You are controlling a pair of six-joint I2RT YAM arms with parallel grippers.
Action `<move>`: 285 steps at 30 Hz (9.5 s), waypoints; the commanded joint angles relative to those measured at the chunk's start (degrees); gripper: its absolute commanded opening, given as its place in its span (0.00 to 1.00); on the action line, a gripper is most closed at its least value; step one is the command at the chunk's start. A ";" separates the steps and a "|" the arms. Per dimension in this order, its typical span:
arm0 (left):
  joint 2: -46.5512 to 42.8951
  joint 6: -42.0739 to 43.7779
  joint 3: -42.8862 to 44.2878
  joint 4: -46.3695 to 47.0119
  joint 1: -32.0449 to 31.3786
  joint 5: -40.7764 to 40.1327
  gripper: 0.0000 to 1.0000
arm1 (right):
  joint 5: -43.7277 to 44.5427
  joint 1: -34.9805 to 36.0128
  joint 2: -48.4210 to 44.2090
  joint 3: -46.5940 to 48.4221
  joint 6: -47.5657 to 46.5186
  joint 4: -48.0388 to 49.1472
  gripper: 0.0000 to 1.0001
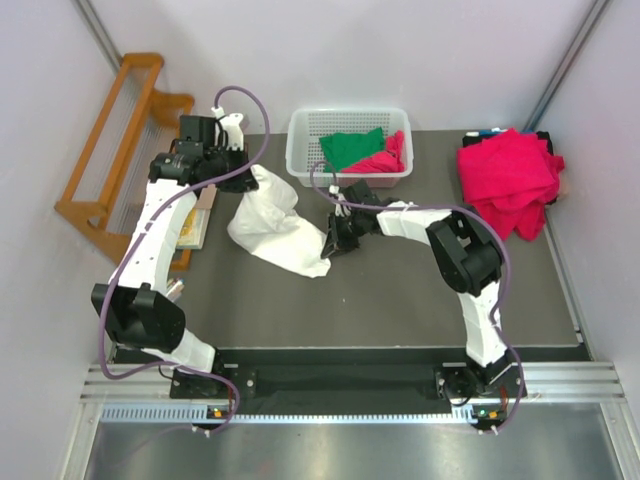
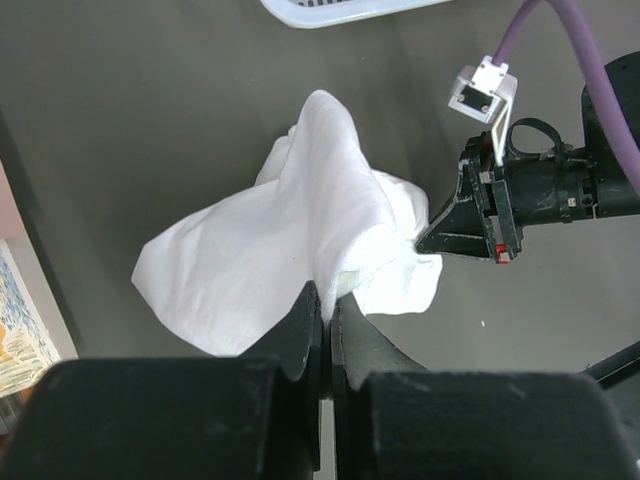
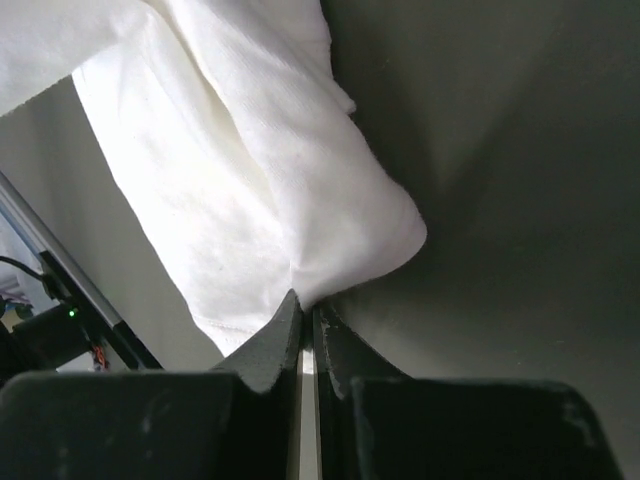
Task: Fold and stack the t-shirts
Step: Flatten the tshirt out
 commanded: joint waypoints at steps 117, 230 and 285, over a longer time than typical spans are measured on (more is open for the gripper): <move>16.06 2.06 -6.70 -0.95 -1.79 -0.93 0.62 | 15.79 -9.80 -13.86 -7.56 -8.56 -11.22 0.29; 19.22 3.03 1.89 -15.36 -5.30 1.45 0.00 | 14.55 -12.79 -28.58 -4.32 -10.04 -8.57 0.00; 9.55 18.68 -1.87 -25.39 -4.60 -9.01 0.66 | 11.83 -1.18 -42.37 -19.16 -8.99 -24.34 1.00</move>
